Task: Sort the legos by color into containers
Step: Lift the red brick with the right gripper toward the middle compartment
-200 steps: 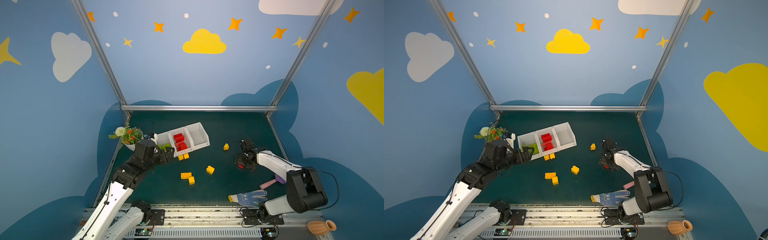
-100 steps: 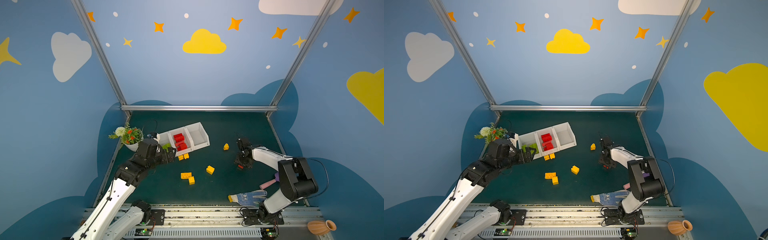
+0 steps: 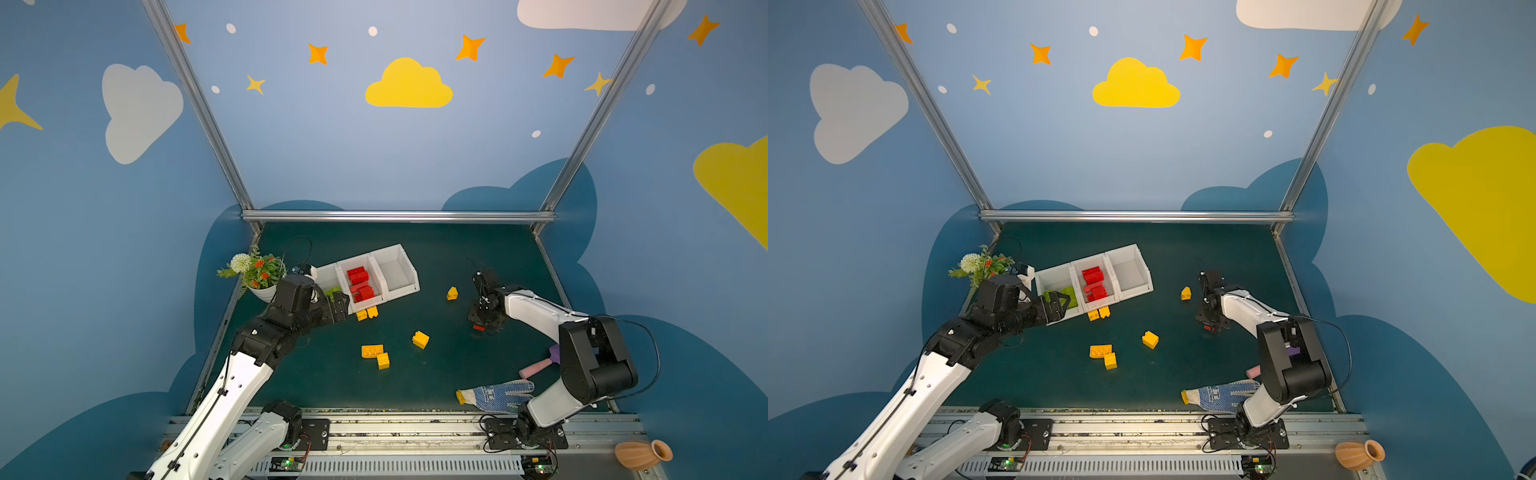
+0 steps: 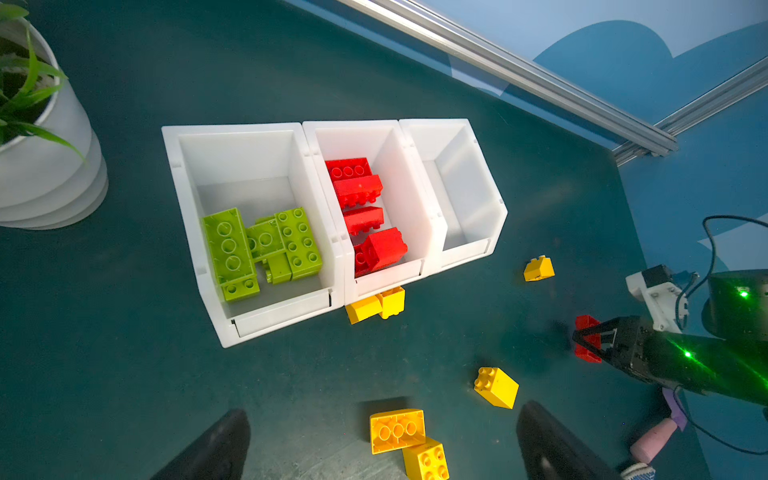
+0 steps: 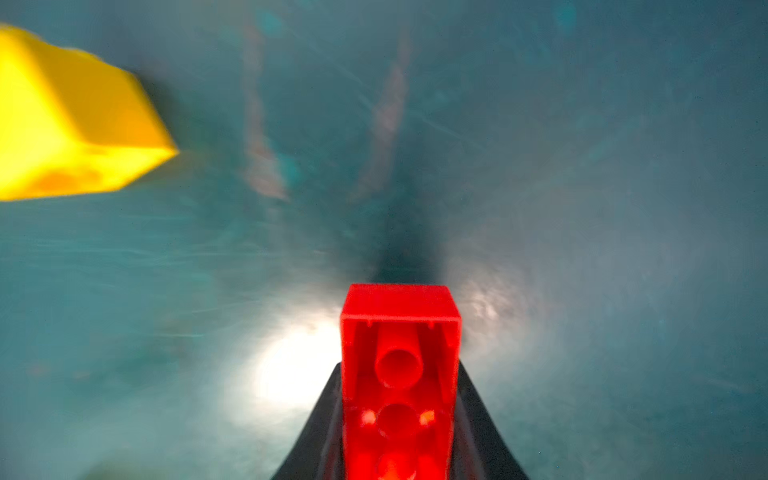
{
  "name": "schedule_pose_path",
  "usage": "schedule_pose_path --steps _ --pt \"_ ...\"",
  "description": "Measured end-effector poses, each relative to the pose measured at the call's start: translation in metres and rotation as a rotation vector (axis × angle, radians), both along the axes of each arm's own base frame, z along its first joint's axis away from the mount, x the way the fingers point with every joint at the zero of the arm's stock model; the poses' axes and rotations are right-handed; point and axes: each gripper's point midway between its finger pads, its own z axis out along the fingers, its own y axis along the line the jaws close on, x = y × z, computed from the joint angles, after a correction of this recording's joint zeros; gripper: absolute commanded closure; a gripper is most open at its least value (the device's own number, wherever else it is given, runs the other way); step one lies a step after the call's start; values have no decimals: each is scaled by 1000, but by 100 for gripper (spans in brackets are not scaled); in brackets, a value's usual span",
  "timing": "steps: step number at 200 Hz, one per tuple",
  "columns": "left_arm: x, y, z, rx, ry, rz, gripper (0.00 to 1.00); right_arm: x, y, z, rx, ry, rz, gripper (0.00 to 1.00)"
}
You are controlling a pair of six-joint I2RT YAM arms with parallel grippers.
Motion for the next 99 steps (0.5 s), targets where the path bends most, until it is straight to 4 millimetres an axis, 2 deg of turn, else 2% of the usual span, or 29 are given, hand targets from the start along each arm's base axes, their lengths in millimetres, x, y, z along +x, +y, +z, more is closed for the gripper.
schedule_pose_path --steps 22,44,69,99 --pt "1 1 0 -6 -1 5 1 13 15 21 25 -52 37 76" --pt "2 3 0 -8 -1 13 1 28 38 52 68 -125 95 76" --pt "2 5 -1 -7 -1 21 1 46 74 92 146 -213 180 76" --pt "3 9 -2 6 -3 38 1 66 129 138 242 -303 287 76"
